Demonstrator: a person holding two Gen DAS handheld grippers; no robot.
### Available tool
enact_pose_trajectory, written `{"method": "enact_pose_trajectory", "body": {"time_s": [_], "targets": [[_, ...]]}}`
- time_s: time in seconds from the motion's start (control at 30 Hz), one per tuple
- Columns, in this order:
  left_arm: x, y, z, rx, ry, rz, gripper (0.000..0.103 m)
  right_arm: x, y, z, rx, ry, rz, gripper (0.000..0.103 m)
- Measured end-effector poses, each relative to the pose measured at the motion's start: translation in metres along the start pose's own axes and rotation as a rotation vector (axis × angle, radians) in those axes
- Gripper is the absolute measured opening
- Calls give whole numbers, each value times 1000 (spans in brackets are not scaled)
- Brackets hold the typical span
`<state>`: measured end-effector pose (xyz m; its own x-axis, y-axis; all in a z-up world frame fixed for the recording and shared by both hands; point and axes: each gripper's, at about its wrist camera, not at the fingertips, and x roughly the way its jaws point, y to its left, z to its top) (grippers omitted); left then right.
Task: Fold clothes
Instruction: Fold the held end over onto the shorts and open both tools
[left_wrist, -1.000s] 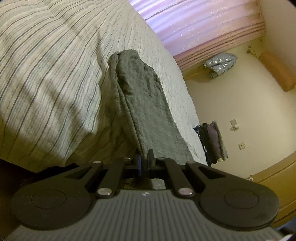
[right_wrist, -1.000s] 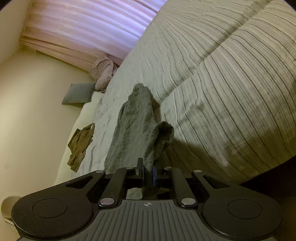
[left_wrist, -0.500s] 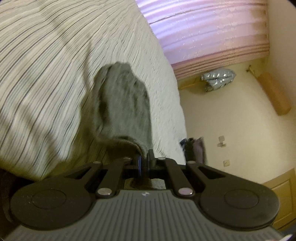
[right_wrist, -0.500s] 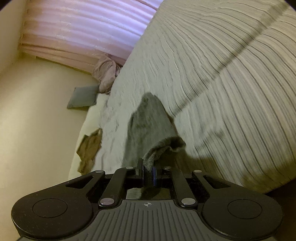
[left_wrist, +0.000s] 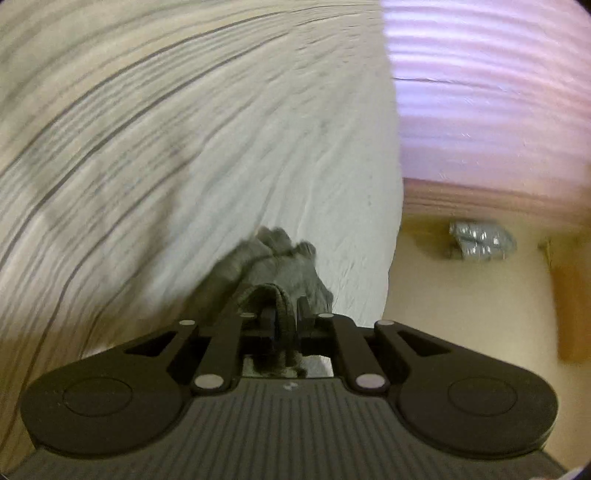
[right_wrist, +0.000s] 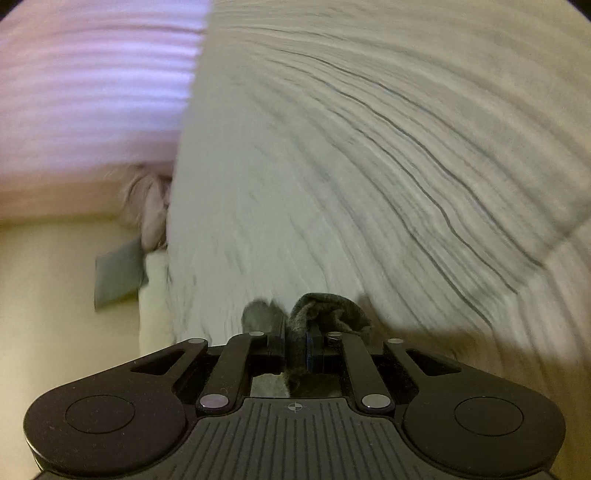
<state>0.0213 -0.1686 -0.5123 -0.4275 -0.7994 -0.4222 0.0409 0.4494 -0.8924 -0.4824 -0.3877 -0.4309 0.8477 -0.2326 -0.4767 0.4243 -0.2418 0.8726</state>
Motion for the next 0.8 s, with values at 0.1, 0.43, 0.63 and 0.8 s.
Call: {"method": "enact_pose_trajectory", "body": {"time_s": [0.1, 0.43, 0.63, 0.8], "targets": [[6, -1, 11, -33, -8, -44, 24, 3, -4, 12, 8, -56, 73, 56], [-22, -22, 5, 235, -106, -22, 37, -36, 16, -8, -514, -135, -15, 56], [-9, -34, -5, 408, -99, 74, 40, -29, 8, -6, -612, -100, -57, 56], [19, -44, -9, 482, -84, 123, 33, 12, 9, -1, -569, -52, -47, 56]]}}
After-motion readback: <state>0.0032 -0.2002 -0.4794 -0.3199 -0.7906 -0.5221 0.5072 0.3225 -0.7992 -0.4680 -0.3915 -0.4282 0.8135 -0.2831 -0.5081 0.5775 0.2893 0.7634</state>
